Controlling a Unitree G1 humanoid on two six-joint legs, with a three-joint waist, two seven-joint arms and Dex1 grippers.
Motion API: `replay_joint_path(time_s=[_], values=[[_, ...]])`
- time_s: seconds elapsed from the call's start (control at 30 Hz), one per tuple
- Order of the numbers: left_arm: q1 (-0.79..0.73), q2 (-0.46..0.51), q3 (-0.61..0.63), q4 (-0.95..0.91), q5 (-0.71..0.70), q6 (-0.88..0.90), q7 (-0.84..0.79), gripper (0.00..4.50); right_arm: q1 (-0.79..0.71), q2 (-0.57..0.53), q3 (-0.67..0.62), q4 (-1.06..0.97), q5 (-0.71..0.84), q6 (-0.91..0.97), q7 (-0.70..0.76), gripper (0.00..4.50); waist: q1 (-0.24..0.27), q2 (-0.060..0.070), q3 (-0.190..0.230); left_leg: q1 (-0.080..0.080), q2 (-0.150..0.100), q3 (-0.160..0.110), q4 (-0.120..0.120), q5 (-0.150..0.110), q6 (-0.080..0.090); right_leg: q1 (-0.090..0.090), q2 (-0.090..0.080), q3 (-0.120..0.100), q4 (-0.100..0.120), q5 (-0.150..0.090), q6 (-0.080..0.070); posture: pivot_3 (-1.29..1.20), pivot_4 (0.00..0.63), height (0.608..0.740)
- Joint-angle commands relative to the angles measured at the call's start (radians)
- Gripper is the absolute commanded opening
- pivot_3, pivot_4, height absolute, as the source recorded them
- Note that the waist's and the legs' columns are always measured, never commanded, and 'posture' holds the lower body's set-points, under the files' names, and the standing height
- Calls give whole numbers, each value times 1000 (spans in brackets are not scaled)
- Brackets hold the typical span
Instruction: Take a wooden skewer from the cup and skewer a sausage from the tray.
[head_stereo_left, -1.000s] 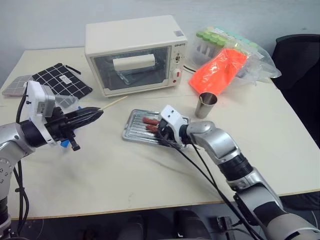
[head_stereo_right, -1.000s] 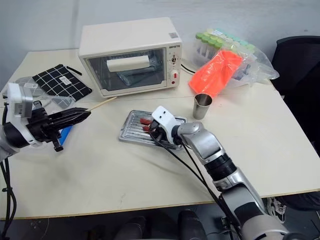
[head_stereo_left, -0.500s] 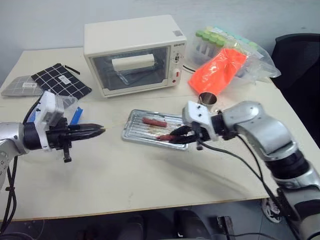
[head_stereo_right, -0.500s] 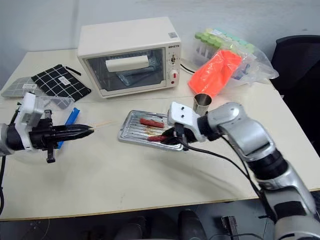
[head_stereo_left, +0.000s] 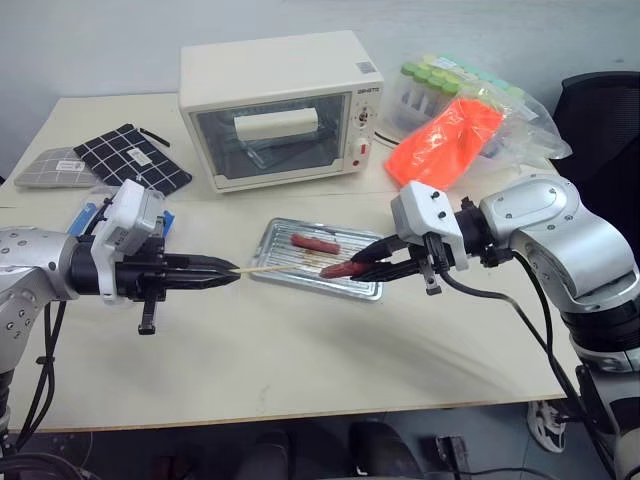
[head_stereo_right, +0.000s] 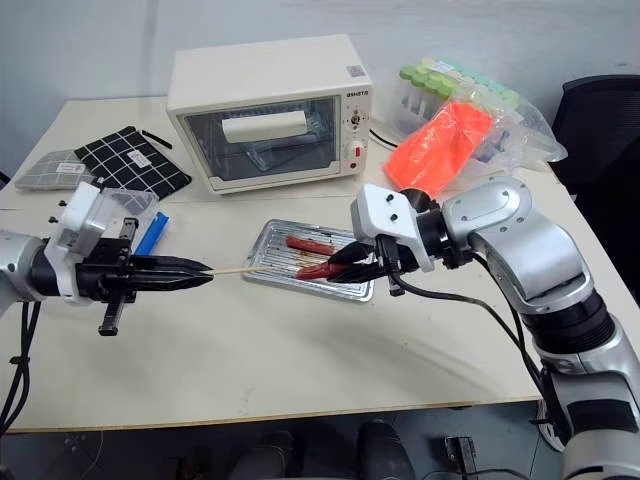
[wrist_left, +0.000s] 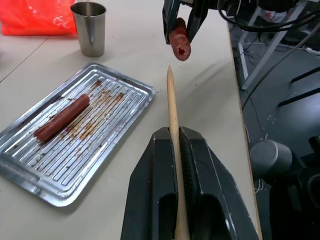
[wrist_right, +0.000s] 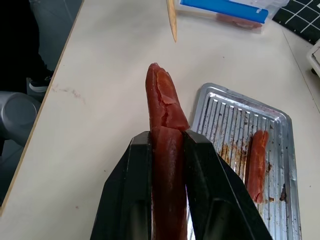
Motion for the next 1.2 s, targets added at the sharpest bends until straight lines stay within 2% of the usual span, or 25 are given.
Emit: replay_joint_path(time_s=[0.03,0.63,1.2], values=[[-19,5,5,-24,-21,6,-6,0,-11,-13,-46,-37,24,13,-14,895,-1,0,0,0,0,0,0,0,0,0,0,0,0,0,0,0,150,740],[-64,-15,-63,-9,11,-19,-18,0,-22,-10,-59,-92,68,75,-45,895,0,0,0,0,0,0,0,0,0,0,0,0,0,0,0,0,150,740],[-85,8,-53,16,26,-23,-50,0,9,-28,-56,-87,62,51,-52,895,0,0,0,0,0,0,0,0,0,0,0,0,1,0,0,0,150,740]])
